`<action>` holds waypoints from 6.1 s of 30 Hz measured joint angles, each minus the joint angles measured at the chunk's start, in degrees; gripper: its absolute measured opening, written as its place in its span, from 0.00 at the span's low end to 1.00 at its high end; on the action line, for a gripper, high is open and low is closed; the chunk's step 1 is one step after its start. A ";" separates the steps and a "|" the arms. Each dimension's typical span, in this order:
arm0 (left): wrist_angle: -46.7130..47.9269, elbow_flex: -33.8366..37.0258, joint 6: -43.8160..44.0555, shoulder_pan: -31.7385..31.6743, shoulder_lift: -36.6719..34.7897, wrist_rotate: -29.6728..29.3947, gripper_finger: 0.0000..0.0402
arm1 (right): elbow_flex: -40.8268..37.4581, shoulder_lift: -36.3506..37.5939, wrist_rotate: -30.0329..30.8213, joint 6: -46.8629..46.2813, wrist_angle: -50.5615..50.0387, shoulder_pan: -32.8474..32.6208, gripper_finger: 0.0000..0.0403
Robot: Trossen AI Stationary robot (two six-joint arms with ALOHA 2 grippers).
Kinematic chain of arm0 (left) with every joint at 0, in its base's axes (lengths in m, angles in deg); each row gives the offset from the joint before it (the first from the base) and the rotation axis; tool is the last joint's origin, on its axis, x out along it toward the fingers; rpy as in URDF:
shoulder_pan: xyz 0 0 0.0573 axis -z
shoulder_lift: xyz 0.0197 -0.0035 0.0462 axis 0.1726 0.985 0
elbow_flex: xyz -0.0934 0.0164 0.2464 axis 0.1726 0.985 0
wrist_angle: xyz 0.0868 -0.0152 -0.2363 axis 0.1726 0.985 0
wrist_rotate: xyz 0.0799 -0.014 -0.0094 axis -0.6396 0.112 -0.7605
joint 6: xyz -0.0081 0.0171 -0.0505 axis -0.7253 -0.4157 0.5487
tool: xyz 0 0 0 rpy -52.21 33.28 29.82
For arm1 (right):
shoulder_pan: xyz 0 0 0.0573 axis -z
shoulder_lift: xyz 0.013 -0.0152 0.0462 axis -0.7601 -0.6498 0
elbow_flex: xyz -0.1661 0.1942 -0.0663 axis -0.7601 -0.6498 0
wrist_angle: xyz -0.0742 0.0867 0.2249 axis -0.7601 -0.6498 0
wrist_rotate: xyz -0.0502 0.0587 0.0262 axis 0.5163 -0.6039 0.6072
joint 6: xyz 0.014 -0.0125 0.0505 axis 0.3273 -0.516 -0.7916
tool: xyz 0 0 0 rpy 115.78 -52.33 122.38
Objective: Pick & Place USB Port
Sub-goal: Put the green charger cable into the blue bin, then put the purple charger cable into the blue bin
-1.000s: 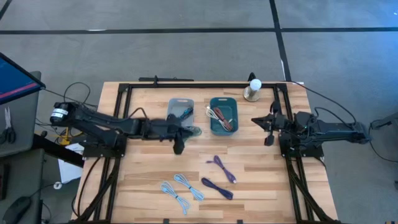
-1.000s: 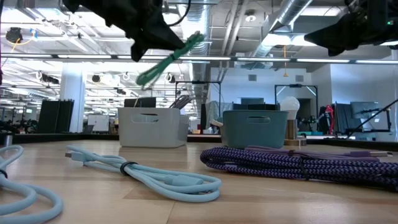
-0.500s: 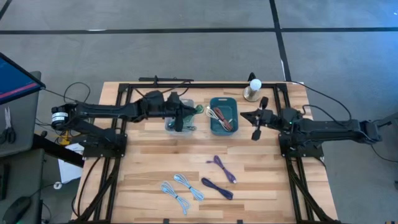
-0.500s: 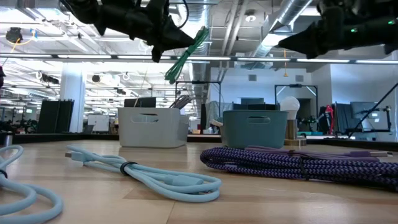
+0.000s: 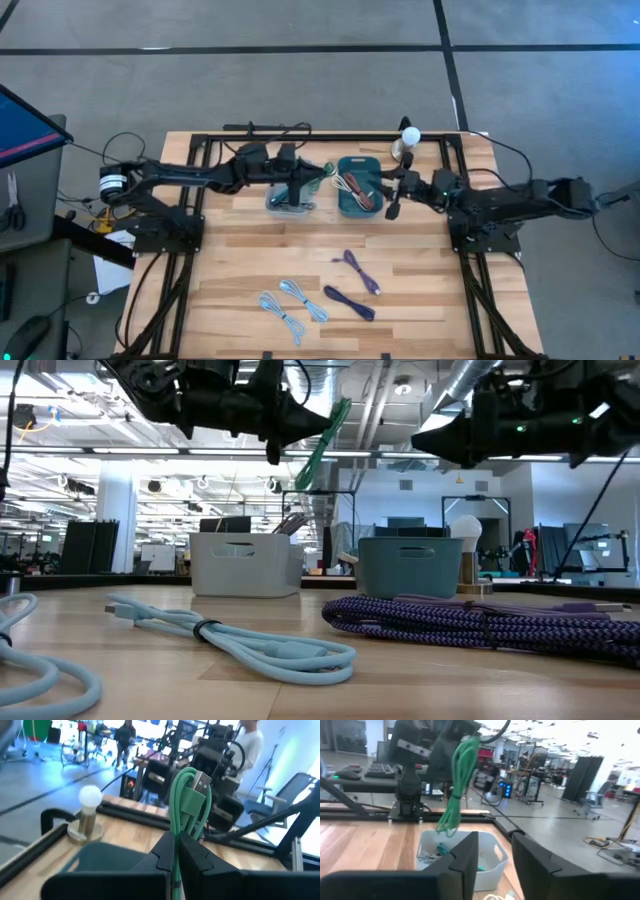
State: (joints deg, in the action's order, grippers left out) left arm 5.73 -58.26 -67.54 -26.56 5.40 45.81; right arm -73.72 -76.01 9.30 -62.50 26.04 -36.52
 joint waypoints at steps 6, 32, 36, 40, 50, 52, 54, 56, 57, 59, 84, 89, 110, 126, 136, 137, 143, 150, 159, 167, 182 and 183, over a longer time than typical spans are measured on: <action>-5.25 -0.02 0.02 -0.42 2.49 0.10 0.02 | 5.89 -9.31 -1.34 -2.06 0.01 -0.52 0.37; -6.27 -0.02 0.24 1.16 3.48 0.06 0.02 | 24.62 -32.66 -4.36 -7.26 -0.13 -4.63 0.40; -6.28 -0.02 0.24 1.85 3.48 0.05 0.02 | 24.68 -32.55 -4.25 -7.24 -0.13 -4.61 0.37; -6.34 -0.02 0.32 2.19 3.48 0.05 0.02 | 24.70 -32.22 -4.12 -6.90 0.02 -4.61 0.35; -6.39 -0.02 1.77 2.80 3.50 0.05 0.02 | 24.70 -32.22 -4.08 -6.71 0.00 -4.59 0.16; -6.43 -0.02 1.77 2.80 3.50 0.08 0.02 | 24.70 -32.22 -4.07 -6.53 0.00 -4.59 0.10; -6.43 -0.02 1.79 2.80 3.50 0.08 0.02 | 24.70 -32.22 -4.05 -6.17 0.00 -4.58 0.04; -6.45 -0.02 1.78 2.80 3.50 0.08 0.02 | 24.70 -32.22 -4.08 -5.24 0.00 -4.55 0.02; -6.45 -0.02 1.79 2.80 3.50 0.08 0.02 | 24.70 -32.22 -4.08 -5.22 0.00 -4.55 0.03; -6.45 -0.02 1.77 2.80 3.50 0.08 0.02 | 24.70 -32.22 -4.10 -5.20 -0.02 -4.55 0.02; -5.44 -0.02 -1.35 2.74 0.48 -0.56 0.34 | 21.66 -26.21 -0.97 -0.86 -5.50 -4.59 0.00; 1.12 0.00 -3.75 2.74 -4.38 -0.57 0.33 | 16.17 -16.53 4.69 0.55 -8.97 -4.12 0.00; 20.60 0.02 -8.84 2.63 -21.53 -5.24 0.24 | 18.13 -5.67 -1.27 -17.28 -52.68 4.88 0.00; 25.83 0.02 -9.44 2.63 -25.59 -11.79 0.24 | 22.08 -15.89 -11.74 -17.29 -58.00 7.54 0.00; 25.96 0.02 -9.38 2.63 -25.59 -11.79 0.24 | 22.14 -16.57 -14.91 -16.85 -57.78 7.58 0.07; 25.98 0.02 -9.38 2.63 -25.59 -11.79 0.24 | 22.14 -16.57 -14.81 -16.85 -57.56 7.58 0.09; 26.33 0.02 -9.38 2.63 -25.59 -11.79 0.24 | 22.96 -16.42 -10.25 -16.83 -57.30 7.85 0.17; 27.16 0.02 -9.38 2.63 -25.57 -11.81 0.24 | 23.96 -14.35 -7.30 -16.83 -57.13 7.97 0.19; 28.62 0.02 -9.35 2.63 -25.56 -11.81 0.24 | 23.98 -12.23 -9.17 -14.17 -56.82 3.55 0.19; 28.41 0.02 -9.35 2.63 -25.55 -11.80 0.24 | 23.96 -12.23 -11.84 -13.61 -54.08 -0.67 0.19; 28.10 0.02 -9.33 2.63 -25.55 -11.79 0.24 | 23.96 -12.23 -11.86 -13.71 -53.98 -1.25 0.19; 28.10 0.02 -9.33 2.63 -25.55 -11.79 0.24 | 23.96 -12.23 -11.86 -13.74 -53.84 -1.25 0.19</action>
State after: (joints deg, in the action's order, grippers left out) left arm 33.83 -58.24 -76.87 -23.94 -20.15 34.01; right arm -49.76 -88.24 -2.56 -76.24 -27.80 -37.77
